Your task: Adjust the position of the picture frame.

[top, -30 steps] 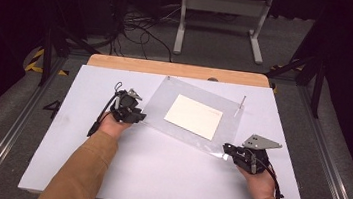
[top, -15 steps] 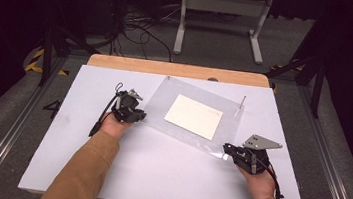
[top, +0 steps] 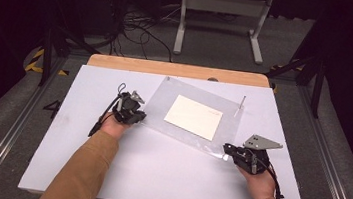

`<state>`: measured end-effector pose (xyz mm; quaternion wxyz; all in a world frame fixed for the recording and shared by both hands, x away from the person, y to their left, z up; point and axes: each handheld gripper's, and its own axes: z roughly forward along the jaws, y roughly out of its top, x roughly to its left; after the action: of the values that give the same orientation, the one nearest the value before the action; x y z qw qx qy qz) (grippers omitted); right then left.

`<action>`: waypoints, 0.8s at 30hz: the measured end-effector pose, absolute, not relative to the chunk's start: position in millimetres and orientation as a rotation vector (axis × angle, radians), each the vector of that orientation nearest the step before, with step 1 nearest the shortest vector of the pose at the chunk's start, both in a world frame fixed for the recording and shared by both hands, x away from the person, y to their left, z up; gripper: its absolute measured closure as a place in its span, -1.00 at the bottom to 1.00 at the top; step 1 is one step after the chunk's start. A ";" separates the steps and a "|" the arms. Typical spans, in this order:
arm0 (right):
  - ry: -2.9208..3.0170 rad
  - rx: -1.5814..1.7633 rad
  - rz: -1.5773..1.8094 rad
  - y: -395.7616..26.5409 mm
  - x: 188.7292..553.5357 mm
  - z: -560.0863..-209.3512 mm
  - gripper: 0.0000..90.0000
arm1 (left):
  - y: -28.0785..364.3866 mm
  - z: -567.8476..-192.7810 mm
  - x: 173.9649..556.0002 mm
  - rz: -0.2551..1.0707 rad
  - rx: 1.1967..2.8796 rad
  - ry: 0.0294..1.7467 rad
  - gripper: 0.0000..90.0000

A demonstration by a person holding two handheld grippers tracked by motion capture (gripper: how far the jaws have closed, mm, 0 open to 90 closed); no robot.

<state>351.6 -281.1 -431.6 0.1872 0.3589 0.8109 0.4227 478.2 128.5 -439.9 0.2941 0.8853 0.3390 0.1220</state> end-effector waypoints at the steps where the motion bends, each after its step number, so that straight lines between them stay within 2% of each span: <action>1: 2.284 1.010 1.188 -281.1 351.4 -431.3 0.86 | 127.7 -439.0 476.5 0.321 2.371 0.891 0.86; 11: 2.277 1.014 1.234 -288.9 343.8 -424.5 0.87 | 133.5 -429.1 442.4 0.316 2.414 0.791 0.87; 24: 2.317 0.982 1.253 -292.6 323.3 -422.2 0.87 | 144.9 -434.0 355.2 0.401 2.428 0.653 0.87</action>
<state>323.3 -292.6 -422.2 0.1645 0.3444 0.8130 0.4398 355.2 144.9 -434.0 0.2934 0.9117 0.2452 0.1505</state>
